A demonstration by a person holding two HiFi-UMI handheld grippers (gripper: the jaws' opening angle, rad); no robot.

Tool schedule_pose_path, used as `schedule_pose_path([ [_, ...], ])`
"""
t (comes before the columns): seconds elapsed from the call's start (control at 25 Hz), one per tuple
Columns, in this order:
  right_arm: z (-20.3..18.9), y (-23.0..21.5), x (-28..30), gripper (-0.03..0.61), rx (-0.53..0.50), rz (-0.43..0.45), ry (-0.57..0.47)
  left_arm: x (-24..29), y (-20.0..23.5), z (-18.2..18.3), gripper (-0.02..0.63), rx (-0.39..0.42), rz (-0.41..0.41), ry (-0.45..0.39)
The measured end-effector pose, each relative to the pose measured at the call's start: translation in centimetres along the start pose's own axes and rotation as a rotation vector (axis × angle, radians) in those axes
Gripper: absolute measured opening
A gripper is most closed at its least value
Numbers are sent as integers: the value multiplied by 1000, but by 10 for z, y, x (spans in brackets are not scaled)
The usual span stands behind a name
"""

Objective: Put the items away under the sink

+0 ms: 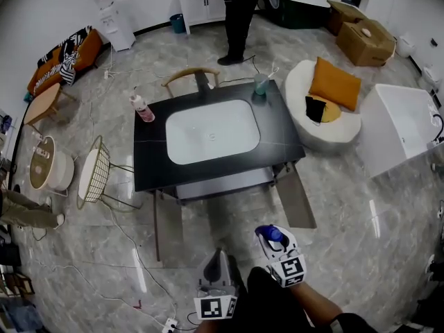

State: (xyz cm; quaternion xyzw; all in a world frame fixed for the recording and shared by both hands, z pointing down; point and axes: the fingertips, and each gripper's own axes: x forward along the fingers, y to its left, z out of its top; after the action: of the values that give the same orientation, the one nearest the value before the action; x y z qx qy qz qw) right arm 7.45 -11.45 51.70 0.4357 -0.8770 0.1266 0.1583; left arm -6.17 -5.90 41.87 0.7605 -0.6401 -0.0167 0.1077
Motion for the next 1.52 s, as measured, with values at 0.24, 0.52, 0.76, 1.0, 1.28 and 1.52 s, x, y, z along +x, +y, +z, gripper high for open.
schedule_pose_path([
  [0.24, -55, -23, 69, 158, -9, -14, 13, 43, 26, -62, 15, -10, -4, -9],
  [0.52, -149, -58, 154, 158, -5, -40, 16, 86, 51, -158, 15, -16, -29, -20],
  [0.76, -235, -88, 230, 158, 0, -66, -6, 123, 72, -252, 15, -10, -61, -32],
  [1.0, -302, -116, 289, 158, 3, -89, -30, 149, 81, -328, 15, -46, -96, -44],
  [1.28, -353, -140, 336, 158, -1, -139, -22, 162, 95, -365, 15, -15, -129, -95],
  [1.52, -375, -166, 372, 158, -23, -162, -4, 174, 105, -373, 15, -32, -115, -113],
])
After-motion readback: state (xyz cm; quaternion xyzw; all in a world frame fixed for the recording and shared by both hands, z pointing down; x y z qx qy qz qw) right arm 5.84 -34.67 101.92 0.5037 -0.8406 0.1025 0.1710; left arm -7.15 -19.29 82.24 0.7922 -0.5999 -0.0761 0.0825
